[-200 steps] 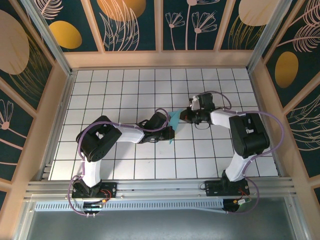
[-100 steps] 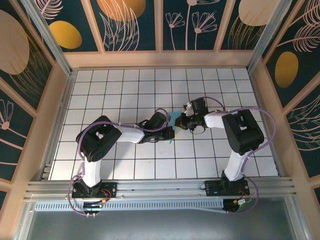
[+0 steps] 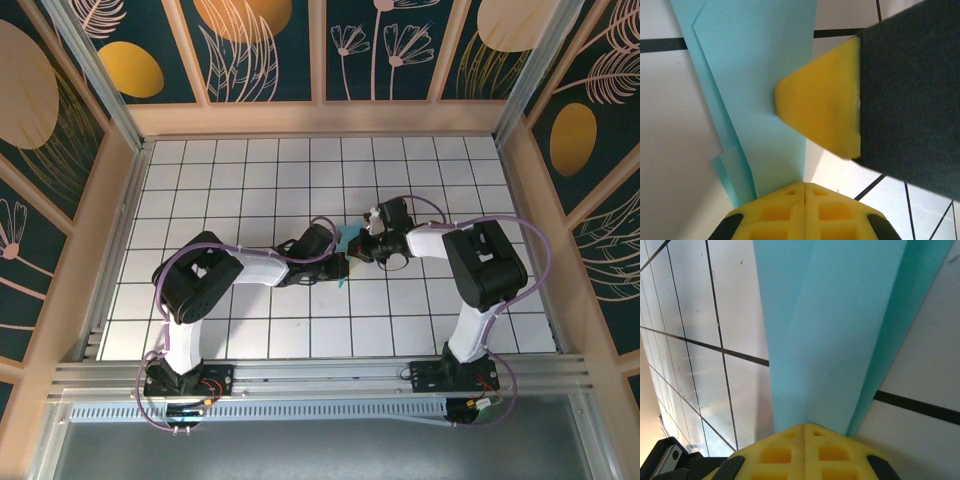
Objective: Fold a paper plane with a square sheet of paper (fold left side to right side)
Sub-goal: Fold the wing for the fifth time at the center of the table.
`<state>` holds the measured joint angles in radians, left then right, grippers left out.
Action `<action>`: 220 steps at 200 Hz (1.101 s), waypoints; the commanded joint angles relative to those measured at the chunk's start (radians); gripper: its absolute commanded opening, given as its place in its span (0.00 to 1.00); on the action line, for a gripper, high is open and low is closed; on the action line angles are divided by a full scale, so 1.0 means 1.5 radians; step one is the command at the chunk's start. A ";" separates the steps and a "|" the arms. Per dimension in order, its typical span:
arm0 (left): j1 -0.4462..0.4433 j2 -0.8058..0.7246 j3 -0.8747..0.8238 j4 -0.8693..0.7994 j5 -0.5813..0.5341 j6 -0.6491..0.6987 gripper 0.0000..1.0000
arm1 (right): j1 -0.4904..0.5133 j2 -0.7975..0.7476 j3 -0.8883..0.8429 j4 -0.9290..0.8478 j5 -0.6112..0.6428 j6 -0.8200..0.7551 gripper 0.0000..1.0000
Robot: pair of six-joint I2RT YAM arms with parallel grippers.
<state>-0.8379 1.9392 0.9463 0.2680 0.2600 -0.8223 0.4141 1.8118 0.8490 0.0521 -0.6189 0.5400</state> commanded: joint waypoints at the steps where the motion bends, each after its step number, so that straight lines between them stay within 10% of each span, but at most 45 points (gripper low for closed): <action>1: -0.003 0.022 -0.020 -0.121 -0.021 0.006 0.02 | 0.016 -0.012 -0.015 -0.018 0.003 0.011 0.00; 220: 0.019 -0.084 -0.071 0.080 0.154 -0.104 0.06 | -0.013 0.062 -0.022 -0.093 0.041 -0.028 0.00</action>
<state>-0.8108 1.7954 0.8520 0.3187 0.4305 -0.9379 0.4053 1.8416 0.8463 0.0452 -0.6571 0.5228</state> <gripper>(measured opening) 0.068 0.051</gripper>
